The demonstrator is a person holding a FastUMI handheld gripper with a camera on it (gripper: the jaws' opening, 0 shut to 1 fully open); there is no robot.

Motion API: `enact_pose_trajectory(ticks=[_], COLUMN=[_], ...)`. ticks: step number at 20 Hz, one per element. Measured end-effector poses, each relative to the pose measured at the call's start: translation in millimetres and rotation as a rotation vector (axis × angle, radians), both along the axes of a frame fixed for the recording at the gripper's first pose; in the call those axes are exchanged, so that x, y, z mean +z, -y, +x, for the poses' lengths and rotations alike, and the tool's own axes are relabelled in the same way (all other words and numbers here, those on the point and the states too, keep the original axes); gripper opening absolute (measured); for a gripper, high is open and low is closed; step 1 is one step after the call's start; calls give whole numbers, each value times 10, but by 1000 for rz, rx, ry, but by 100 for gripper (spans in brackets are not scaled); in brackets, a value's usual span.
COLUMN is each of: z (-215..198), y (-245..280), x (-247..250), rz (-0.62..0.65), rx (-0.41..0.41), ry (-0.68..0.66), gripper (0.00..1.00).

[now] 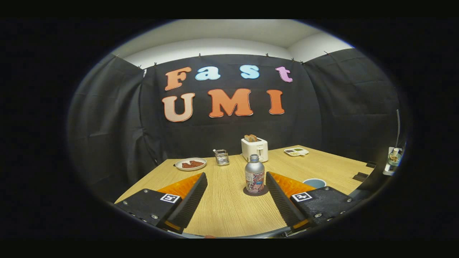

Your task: Take the bottle from table, then pour the juice into the cup, finally place the bottle on the coaster

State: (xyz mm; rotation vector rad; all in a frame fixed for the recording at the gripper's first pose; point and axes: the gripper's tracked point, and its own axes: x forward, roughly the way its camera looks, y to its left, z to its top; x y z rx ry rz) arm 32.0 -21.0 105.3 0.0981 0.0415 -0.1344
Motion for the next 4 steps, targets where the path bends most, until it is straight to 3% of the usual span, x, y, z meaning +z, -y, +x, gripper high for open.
enact_pose_trajectory(ticks=[4], z=[14], y=[2], x=[-11], rz=[-6], rx=[-2], ry=[-1], gripper=[97])
